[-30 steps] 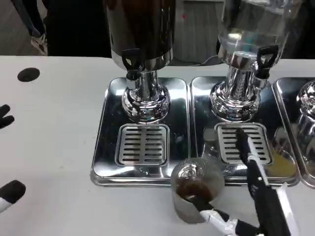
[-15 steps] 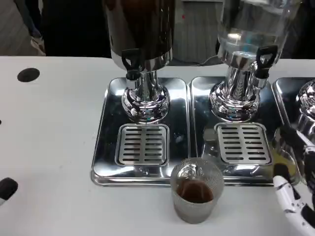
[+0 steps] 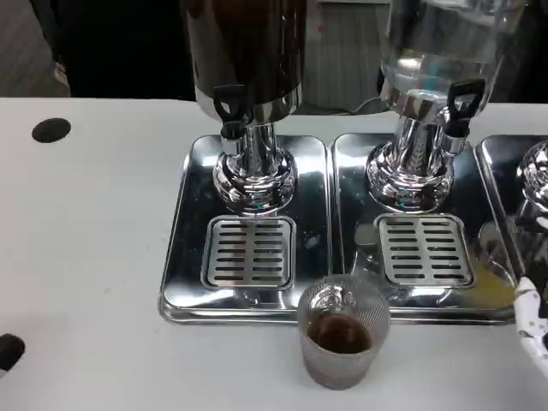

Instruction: Grasp the cup under the faucet to collect the drink, then remove the cup.

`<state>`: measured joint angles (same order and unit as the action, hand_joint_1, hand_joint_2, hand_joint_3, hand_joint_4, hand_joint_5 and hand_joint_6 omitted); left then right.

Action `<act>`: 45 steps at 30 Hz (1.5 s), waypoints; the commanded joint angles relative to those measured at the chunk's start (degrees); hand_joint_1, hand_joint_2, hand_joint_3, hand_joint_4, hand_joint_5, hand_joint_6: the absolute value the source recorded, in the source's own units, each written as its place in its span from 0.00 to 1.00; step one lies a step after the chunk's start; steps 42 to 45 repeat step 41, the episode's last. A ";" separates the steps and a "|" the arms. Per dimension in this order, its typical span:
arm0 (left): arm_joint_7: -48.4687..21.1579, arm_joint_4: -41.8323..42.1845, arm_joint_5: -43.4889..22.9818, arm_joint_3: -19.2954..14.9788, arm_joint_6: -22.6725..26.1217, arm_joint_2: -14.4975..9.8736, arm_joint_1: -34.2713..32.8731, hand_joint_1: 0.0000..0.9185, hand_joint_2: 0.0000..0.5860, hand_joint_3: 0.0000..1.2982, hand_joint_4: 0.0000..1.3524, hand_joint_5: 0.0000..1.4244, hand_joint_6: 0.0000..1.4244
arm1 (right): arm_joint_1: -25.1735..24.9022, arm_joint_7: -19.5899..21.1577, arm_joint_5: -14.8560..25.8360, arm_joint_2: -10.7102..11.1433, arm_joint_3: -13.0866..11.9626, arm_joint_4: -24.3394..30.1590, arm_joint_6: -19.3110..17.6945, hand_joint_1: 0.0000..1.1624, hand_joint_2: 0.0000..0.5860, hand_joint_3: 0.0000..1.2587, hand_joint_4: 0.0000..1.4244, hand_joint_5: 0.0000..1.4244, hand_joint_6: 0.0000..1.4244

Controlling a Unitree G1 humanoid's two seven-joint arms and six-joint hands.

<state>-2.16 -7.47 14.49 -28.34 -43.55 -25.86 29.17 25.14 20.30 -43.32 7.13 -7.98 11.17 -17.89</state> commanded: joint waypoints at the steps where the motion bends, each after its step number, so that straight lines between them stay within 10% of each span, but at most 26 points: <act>1: 2.62 1.30 3.13 -0.23 1.12 0.02 0.96 0.00 0.02 0.00 0.00 0.00 0.00 | 0.61 1.64 -1.29 -0.48 0.80 2.10 4.41 0.32 1.00 0.23 0.10 0.00 0.00; 25: 7.81 5.99 9.79 2.50 5.10 1.38 6.19 0.00 0.04 0.00 0.00 0.00 0.00 | 1.46 0.61 5.23 4.39 -0.58 2.08 6.37 0.33 1.00 0.23 0.10 0.00 0.00; 45: 8.16 3.99 9.11 2.30 2.70 0.14 6.98 0.00 0.04 0.00 0.00 0.00 0.00 | 3.04 3.23 4.80 3.89 1.45 2.21 5.67 0.33 1.00 0.23 0.10 0.00 0.00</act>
